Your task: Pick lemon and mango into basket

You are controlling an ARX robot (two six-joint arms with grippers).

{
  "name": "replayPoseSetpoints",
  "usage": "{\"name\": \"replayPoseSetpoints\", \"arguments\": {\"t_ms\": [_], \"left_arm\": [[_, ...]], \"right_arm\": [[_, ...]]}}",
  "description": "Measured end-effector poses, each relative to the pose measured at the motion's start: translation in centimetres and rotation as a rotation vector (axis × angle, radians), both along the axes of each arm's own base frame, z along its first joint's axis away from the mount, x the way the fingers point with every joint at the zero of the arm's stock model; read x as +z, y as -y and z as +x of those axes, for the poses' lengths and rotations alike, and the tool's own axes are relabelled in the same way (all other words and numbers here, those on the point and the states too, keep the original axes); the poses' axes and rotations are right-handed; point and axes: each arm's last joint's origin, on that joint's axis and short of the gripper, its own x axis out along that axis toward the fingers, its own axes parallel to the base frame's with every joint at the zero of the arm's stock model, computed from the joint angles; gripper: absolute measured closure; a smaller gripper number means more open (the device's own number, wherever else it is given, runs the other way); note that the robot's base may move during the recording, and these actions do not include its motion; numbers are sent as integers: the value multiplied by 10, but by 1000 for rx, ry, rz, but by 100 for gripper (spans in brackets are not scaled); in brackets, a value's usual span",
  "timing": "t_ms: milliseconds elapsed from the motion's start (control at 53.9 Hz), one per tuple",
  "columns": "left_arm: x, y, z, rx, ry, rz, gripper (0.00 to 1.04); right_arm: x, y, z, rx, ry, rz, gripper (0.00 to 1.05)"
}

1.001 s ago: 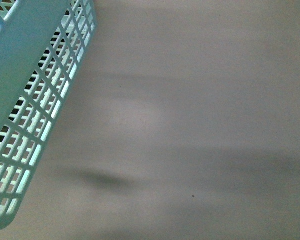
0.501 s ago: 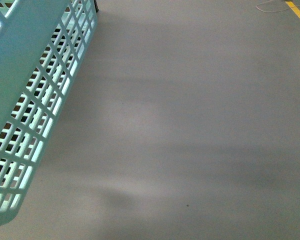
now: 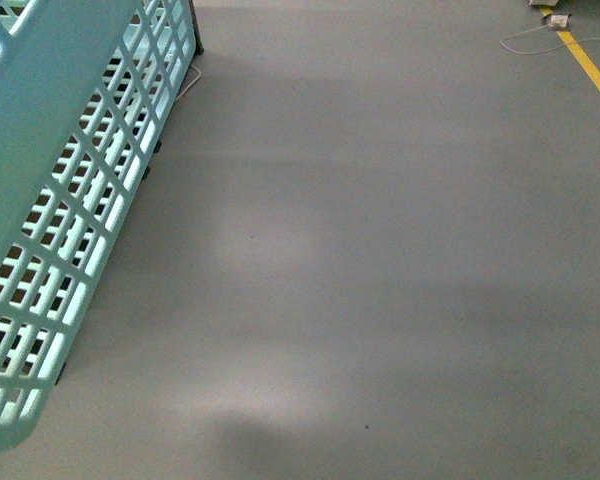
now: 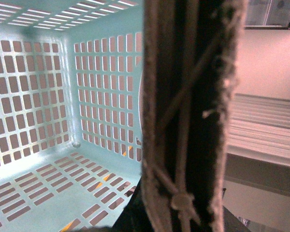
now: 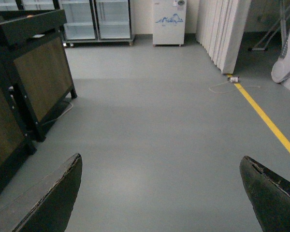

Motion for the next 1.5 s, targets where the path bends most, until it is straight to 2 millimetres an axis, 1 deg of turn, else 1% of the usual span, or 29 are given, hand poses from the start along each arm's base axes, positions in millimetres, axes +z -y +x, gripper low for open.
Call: {"name": "replayPoseSetpoints", "arguments": {"t_ms": [1261, 1502], "left_arm": [[0, 0, 0, 0, 1, 0, 100], [1, 2, 0, -25, 3, -14, 100]], "right_arm": [[0, 0, 0, 0, 0, 0, 9], [0, 0, 0, -4, 1, 0, 9]]}}
